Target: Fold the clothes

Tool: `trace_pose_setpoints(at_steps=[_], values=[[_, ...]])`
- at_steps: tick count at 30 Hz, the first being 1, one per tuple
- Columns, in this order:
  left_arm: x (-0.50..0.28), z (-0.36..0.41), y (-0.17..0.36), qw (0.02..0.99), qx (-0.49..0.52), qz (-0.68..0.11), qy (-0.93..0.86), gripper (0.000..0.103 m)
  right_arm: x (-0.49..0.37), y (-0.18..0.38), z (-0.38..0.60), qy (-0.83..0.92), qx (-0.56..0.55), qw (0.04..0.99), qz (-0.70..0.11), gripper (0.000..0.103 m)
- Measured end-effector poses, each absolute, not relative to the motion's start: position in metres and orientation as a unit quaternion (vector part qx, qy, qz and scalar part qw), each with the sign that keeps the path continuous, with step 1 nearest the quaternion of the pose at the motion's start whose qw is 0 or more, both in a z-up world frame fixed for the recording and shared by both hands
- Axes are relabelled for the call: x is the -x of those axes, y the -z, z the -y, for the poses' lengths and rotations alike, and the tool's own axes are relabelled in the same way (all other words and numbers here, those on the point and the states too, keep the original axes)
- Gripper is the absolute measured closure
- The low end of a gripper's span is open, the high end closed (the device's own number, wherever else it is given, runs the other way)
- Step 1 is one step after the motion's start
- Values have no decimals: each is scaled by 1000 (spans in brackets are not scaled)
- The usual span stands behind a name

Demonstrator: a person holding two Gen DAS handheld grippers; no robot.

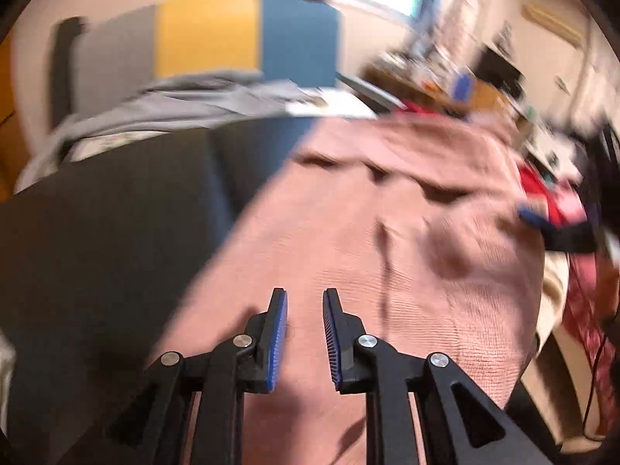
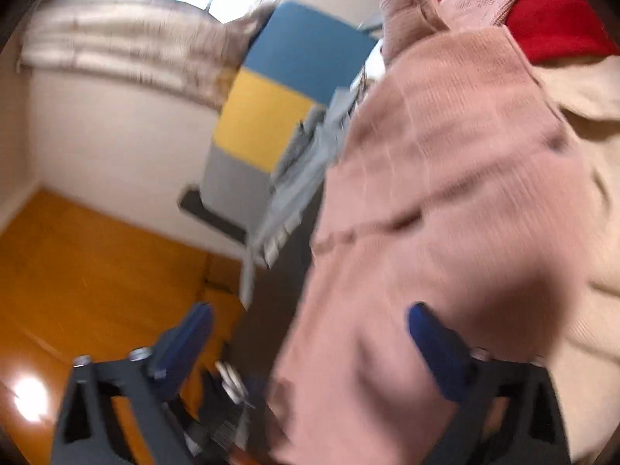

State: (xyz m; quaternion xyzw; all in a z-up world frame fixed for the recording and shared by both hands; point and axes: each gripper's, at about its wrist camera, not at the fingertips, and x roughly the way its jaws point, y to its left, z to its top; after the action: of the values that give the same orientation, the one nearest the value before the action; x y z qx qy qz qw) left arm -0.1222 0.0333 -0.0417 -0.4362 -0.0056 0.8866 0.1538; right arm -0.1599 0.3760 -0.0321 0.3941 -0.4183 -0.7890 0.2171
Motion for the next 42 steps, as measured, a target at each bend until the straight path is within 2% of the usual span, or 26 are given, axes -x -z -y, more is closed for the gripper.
trace_pose_setpoints(at_steps=[5,12,15,19,21,23,25,28,30,37,39,40,41,42], values=[[104,-31,71,163,447,9,-880,83,199,35,-369,780,-374,171,471,0],[77,-8,86,158,462,149,-860,80,227,61,-364,780,-371,75,499,0],[65,-11,86,163,468,140,-857,80,229,68,-364,785,-363,27,501,0],[52,-14,84,169,472,128,-856,80,236,61,-358,816,-342,-5,466,0],[51,-12,85,177,472,137,-853,80,242,58,-355,829,-336,-13,447,14],[50,-9,85,187,470,145,-850,81,252,59,-352,836,-338,-4,432,63],[51,-9,85,193,470,152,-848,81,262,61,-347,836,-354,18,419,78],[52,-12,82,195,471,152,-847,82,271,59,-337,845,-362,49,389,78],[52,-11,78,193,469,155,-848,82,273,51,-317,860,-371,84,340,78],[62,56,40,123,421,245,-865,82,266,23,-177,845,-392,349,97,78],[64,74,29,92,408,251,-873,82,253,26,-125,817,-409,406,19,64],[67,79,25,79,405,249,-876,82,240,29,-106,807,-410,424,-12,42],[69,85,22,65,402,247,-880,81,226,33,-87,798,-411,440,-41,28],[71,88,19,55,401,244,-881,81,214,37,-80,789,-414,452,-49,25]])
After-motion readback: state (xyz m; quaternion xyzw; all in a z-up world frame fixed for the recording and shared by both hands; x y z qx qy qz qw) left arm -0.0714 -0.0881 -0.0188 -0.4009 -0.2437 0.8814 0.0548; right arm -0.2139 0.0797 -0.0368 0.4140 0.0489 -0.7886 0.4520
